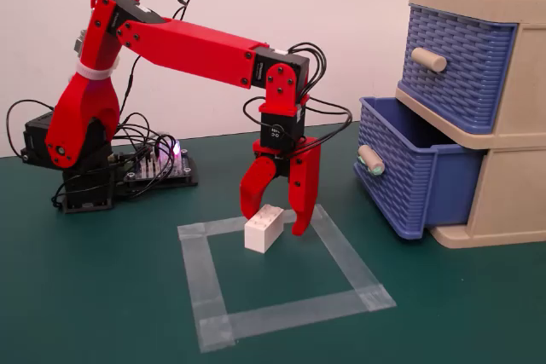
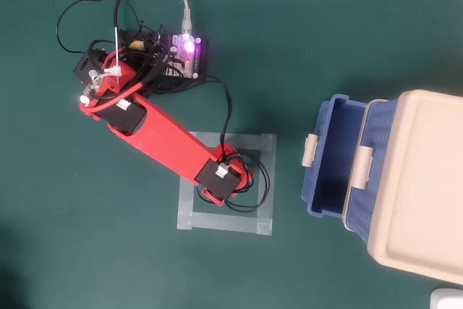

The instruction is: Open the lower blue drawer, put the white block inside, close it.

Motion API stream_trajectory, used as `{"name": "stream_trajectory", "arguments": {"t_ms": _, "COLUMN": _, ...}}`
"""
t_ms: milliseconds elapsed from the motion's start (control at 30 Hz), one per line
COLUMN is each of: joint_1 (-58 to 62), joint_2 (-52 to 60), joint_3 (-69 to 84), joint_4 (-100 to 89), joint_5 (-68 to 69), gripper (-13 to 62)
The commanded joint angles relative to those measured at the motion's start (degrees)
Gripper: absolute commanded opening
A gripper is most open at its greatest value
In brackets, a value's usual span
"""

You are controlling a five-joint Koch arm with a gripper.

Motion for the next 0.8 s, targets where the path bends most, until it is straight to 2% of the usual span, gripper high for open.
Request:
{"name": "stream_trajectory", "arguments": {"t_ms": 0, "joint_1": -0.3, "joint_2": 1.7, "joint_3": 1.3, "joint_4": 0.4, "joint_5": 1.1, "gripper": 31.2}}
{"name": "stream_trajectory", "arguments": {"t_ms": 100, "joint_1": -0.3, "joint_2": 2.0, "joint_3": 3.7, "joint_4": 0.4, "joint_5": 1.0, "gripper": 24.1}}
{"name": "stream_trajectory", "arguments": {"t_ms": 200, "joint_1": -0.3, "joint_2": 2.3, "joint_3": 4.0, "joint_4": 0.4, "joint_5": 0.6, "gripper": 12.0}}
{"name": "stream_trajectory", "arguments": {"t_ms": 300, "joint_1": -0.1, "joint_2": 3.3, "joint_3": 4.0, "joint_4": 1.8, "joint_5": 0.4, "gripper": -8.5}}
{"name": "stream_trajectory", "arguments": {"t_ms": 367, "joint_1": 0.2, "joint_2": 6.1, "joint_3": 3.9, "joint_4": 2.6, "joint_5": -0.9, "gripper": -8.1}}
{"name": "stream_trajectory", "arguments": {"t_ms": 567, "joint_1": 1.0, "joint_2": 36.9, "joint_3": 2.8, "joint_4": 6.6, "joint_5": -12.2, "gripper": -8.1}}
{"name": "stream_trajectory", "arguments": {"t_ms": 600, "joint_1": 0.9, "joint_2": 39.4, "joint_3": 1.5, "joint_4": 6.3, "joint_5": -12.5, "gripper": -8.1}}
{"name": "stream_trajectory", "arguments": {"t_ms": 633, "joint_1": 0.5, "joint_2": 40.8, "joint_3": -0.7, "joint_4": 5.4, "joint_5": -12.3, "gripper": -8.1}}
{"name": "stream_trajectory", "arguments": {"t_ms": 767, "joint_1": -15.8, "joint_2": 28.0, "joint_3": -8.8, "joint_4": -13.8, "joint_5": -3.2, "gripper": -8.1}}
